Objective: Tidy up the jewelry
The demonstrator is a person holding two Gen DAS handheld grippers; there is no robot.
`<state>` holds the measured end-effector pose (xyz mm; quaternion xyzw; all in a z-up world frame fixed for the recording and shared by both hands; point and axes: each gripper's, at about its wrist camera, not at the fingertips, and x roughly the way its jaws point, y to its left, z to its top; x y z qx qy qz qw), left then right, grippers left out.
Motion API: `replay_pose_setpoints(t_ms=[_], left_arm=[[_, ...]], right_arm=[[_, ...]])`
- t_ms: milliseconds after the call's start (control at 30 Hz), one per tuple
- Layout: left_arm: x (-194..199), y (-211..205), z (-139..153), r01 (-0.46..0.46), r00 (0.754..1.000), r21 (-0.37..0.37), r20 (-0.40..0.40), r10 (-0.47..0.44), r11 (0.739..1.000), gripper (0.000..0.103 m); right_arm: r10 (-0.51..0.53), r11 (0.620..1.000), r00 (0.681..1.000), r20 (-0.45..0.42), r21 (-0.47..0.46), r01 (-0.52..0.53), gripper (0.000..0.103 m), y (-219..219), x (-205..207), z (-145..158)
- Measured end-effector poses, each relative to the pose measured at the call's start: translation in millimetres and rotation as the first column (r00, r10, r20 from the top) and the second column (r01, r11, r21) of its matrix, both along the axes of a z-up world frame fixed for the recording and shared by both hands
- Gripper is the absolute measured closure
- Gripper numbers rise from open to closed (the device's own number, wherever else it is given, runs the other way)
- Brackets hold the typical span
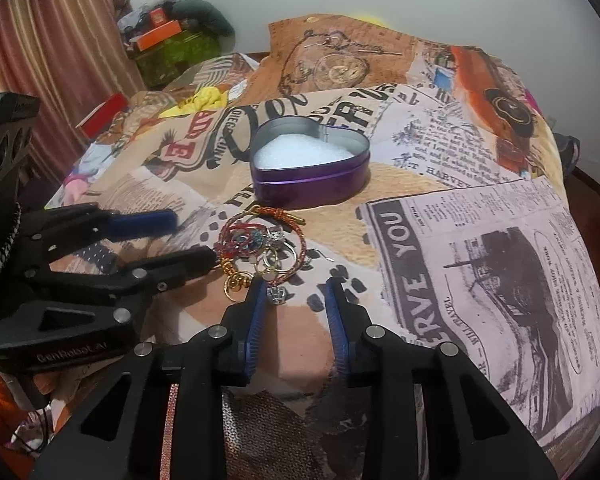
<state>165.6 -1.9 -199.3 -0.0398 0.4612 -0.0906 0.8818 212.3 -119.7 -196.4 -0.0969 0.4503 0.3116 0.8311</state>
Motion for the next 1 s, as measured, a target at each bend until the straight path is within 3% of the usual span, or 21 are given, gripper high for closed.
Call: replay_pose_setpoints(t_ms=[167, 433, 767, 1000], left_arm=[[1, -2, -3, 0.01, 1.0, -0.001, -0.004, -0.01, 1.0, 0.069], [-3, -6, -3, 0.034, 0.999, 0.015, 0.007, -0.034, 0.999, 0.091], [-10, -3, 5, 0.018, 0.999, 0.017, 0.03, -0.019, 1.0, 0.093], [-18, 2, 25, -0.002, 0.996, 0.027, 0.09, 0.0, 1.0, 0.093]], right_arm=[[0.022, 1.0, 1.0, -0.006, -0.007, -0.022, 0.085, 7, 1, -3], [0.033, 0.999, 0.999, -0.024, 0.012, -0.033, 0.093, 7, 2, -5], [-0.017, 0.999, 1.0, 0.014, 0.031, 0.016, 0.096, -2, 0, 7], [-0.023, 0.998, 1.0, 0.011, 0.061, 0.023, 0.096, -6, -1, 18]])
